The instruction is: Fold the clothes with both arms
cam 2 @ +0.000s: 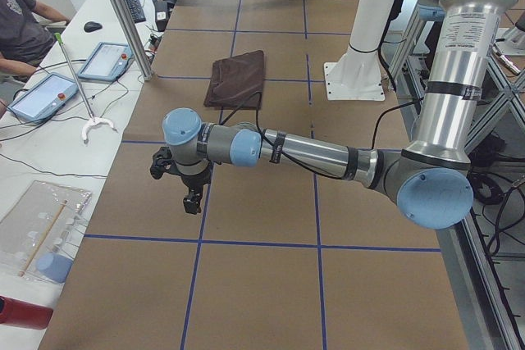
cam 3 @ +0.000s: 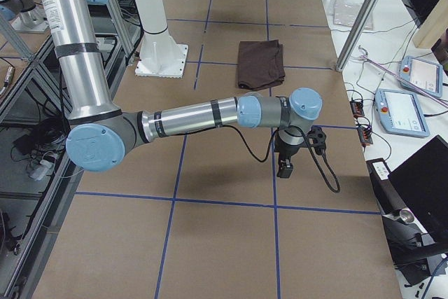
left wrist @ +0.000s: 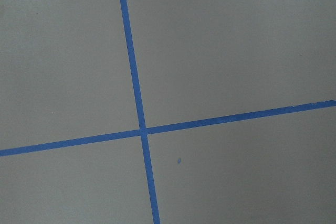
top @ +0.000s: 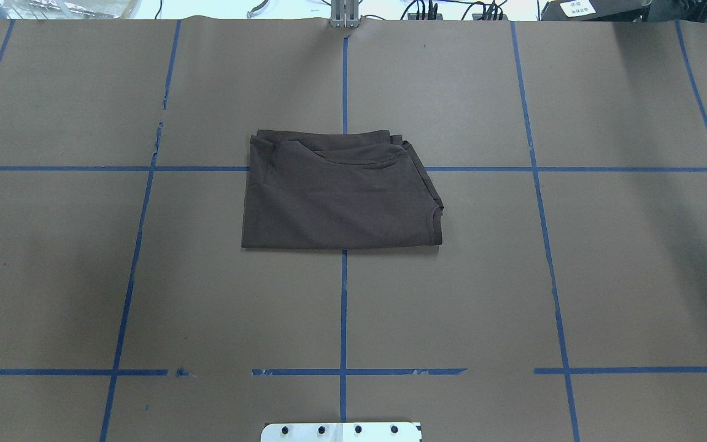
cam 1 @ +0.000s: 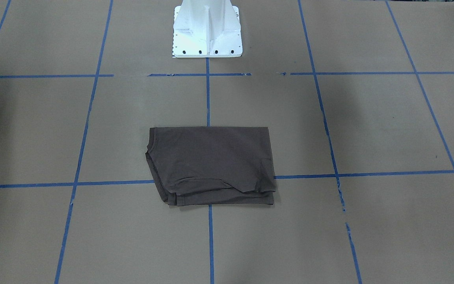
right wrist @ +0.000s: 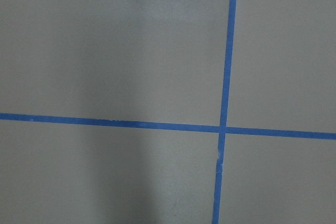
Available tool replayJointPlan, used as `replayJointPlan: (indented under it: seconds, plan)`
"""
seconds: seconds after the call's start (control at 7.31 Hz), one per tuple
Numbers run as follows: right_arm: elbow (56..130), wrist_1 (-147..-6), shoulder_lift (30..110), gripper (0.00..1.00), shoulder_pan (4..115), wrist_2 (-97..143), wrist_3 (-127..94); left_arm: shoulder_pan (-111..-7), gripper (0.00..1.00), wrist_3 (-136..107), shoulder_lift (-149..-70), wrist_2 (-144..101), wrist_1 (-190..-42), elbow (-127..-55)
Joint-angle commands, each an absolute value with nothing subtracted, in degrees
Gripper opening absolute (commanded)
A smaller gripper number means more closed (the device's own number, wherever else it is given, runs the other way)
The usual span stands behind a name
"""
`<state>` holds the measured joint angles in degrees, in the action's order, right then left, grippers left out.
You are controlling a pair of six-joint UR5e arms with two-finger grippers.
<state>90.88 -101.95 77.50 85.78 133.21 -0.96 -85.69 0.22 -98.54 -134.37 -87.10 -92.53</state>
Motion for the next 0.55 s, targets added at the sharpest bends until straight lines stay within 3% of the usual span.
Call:
replayJointPlan:
  seconds: [0.0, 0.41]
  plan:
    - [90.88, -101.95, 77.43, 1.0, 85.69, 133.15, -0.97, -85.69, 1.0, 0.26, -98.7, -134.3, -87.1, -92.55]
    - [90.79, -101.95, 77.43, 1.0, 85.69, 133.15, -0.88, -85.69, 1.0, 0.26, -98.79, -134.03, -87.1, -92.81]
